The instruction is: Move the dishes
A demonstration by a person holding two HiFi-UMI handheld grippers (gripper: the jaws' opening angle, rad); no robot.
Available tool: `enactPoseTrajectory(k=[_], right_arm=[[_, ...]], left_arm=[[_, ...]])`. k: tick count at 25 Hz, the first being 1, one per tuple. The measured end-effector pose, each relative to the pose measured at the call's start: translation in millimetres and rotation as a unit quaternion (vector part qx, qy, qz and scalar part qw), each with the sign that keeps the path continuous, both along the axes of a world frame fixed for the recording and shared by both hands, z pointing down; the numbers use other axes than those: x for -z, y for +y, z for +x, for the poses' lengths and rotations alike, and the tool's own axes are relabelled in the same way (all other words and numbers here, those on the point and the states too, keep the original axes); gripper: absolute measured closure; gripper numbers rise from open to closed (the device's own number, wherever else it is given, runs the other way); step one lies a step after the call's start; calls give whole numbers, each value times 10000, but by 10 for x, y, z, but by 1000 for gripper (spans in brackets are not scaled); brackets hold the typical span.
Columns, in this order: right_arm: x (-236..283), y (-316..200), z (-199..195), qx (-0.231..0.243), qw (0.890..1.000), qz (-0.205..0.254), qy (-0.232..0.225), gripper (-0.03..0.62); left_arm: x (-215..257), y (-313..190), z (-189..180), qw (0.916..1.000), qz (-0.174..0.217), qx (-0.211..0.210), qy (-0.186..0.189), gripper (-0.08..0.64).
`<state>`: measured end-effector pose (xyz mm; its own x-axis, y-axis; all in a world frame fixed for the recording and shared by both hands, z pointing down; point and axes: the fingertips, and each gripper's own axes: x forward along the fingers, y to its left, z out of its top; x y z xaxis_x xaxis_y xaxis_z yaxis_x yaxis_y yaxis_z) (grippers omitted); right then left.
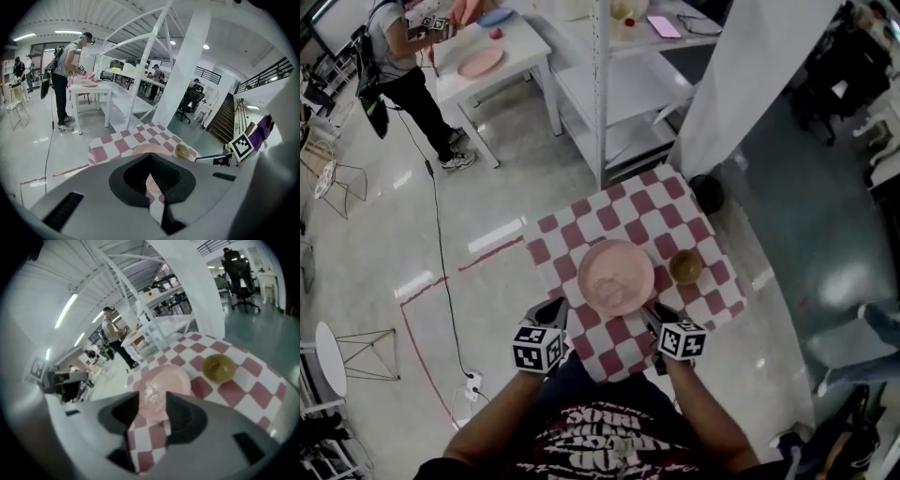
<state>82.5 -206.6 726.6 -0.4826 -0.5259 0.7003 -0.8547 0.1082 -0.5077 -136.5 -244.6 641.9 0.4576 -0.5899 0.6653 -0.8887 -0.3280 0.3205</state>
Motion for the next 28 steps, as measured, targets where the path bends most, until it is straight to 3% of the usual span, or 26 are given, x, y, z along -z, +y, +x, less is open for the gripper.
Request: enactPoseTrajectory(k=[2,3,4,9,19,25,28], right_arm=[[-27,27,-178,78,9999,-24,89,394],[-14,31,-230,93,9998,-1,166,434],[17,30,-268,104,9996,35,245,558],[180,11,-330,-41,9990,123,437,558],[631,232,-192,-467,9928,323,1053,558],[670,338,-7,-379,9891,360,1377,557],[628,278,2,-171,9878,497,1467,557]], left_arm=[[-49,-15,-94,9999,-46,-51,78,529],[-71,-31,-140,9999,-58,-83,111,529],[-90,-54,-181,9998,-64,-122,140,529],[-175,-194,-226,9984,-91,-435,340,529],[-285,-143,134,9864,-184,-1504,636,529],[-301,-92,319,9842,-296,-1664,535,529],[-308,-51,324,9876,-275,-1505,344,529]])
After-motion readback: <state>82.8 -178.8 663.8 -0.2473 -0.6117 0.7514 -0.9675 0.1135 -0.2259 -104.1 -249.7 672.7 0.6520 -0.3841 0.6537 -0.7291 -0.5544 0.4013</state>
